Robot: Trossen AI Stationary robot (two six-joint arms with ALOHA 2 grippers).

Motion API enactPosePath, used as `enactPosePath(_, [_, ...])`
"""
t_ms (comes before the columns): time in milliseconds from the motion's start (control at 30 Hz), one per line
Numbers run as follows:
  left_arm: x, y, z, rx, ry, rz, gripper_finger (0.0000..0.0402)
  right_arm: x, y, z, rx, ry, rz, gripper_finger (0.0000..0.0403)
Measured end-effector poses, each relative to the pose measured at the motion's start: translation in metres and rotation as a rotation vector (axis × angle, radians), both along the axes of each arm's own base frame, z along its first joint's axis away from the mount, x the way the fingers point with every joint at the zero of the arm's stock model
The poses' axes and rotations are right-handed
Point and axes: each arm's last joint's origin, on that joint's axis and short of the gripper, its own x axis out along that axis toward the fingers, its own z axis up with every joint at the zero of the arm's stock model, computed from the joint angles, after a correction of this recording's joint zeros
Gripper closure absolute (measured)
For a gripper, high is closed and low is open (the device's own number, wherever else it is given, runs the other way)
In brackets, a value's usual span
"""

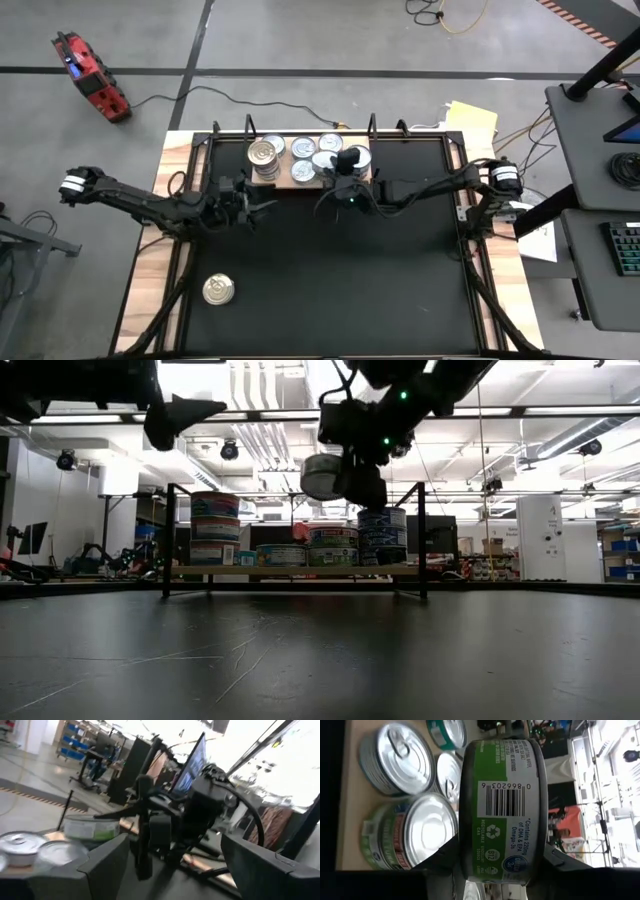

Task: Stack canned seafood by type on shelf
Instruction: Stack the green tuna can on top of the other green tuna cans on the shelf

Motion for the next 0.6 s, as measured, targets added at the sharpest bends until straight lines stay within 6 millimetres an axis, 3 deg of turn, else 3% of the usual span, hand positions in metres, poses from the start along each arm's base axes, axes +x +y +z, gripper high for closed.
enactPosePath(600, [-0.007,0.005,-0.004,0.047,0.100,0.085,0.0102,0.000,-0.026,-0.009,0.146,-0.067,-0.002,0.0271])
